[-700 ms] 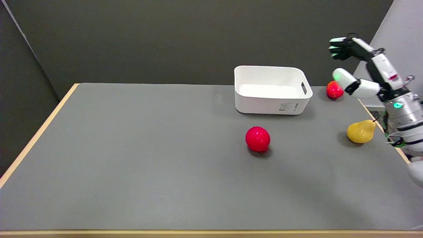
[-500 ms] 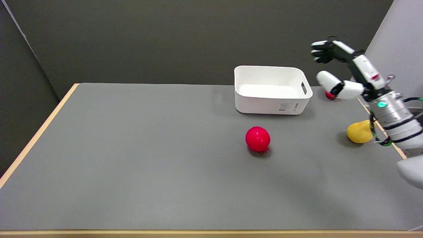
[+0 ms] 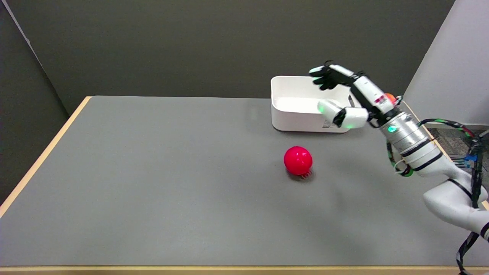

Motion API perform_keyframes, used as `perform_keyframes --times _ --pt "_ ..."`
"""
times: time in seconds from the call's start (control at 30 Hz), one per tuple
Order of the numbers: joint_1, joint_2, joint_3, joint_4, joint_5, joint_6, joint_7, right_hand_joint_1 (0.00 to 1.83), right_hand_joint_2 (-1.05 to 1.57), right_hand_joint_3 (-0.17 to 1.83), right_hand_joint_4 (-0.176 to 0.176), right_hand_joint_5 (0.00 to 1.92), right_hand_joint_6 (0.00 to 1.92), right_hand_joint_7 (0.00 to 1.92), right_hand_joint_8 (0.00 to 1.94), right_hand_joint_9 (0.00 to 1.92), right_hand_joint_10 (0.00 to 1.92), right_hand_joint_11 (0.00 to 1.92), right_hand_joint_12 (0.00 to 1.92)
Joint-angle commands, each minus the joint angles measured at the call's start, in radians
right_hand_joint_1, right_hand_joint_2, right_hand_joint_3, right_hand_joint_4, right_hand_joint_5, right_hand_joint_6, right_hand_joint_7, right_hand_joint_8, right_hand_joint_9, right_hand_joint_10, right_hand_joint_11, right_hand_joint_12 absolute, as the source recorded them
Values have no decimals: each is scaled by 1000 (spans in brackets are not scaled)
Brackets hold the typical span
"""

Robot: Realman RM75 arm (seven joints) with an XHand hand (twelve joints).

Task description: Pick up the pomegranate.

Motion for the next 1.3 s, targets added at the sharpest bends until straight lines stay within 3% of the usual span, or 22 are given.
perform_keyframes --times 0.03,0.3,0.57,0.63,0.73,0.87,1.07,1.17,1.3 --pt "-206 -68 3 386 -50 -391 -137 462 644 850 81 326 600 502 542 416 1066 243 1441" --pt "-295 -63 39 419 -73 -442 -137 519 633 860 71 310 562 477 519 372 1030 216 1415" --pt "-260 -33 23 424 -147 -491 -137 522 632 856 68 310 559 473 512 333 981 161 1358" --pt "-246 -13 15 436 -167 -512 -137 451 605 935 71 303 595 445 537 325 897 136 1291" --pt "-230 15 2 446 -180 -541 -137 508 601 879 71 312 582 415 468 247 850 43 1262" --pt "-216 39 -12 446 -185 -567 -137 448 555 950 57 274 590 200 384 63 652 -1 1041" --pt "-180 47 -42 447 -222 -608 -137 459 547 942 23 223 522 120 345 10 565 -1 922" --pt "-167 54 -61 445 -222 -623 -137 476 576 852 24 244 442 150 255 8 565 -1 906" --pt "-156 57 -76 433 -222 -631 -137 456 551 914 24 223 494 138 327 14 569 -1 926"
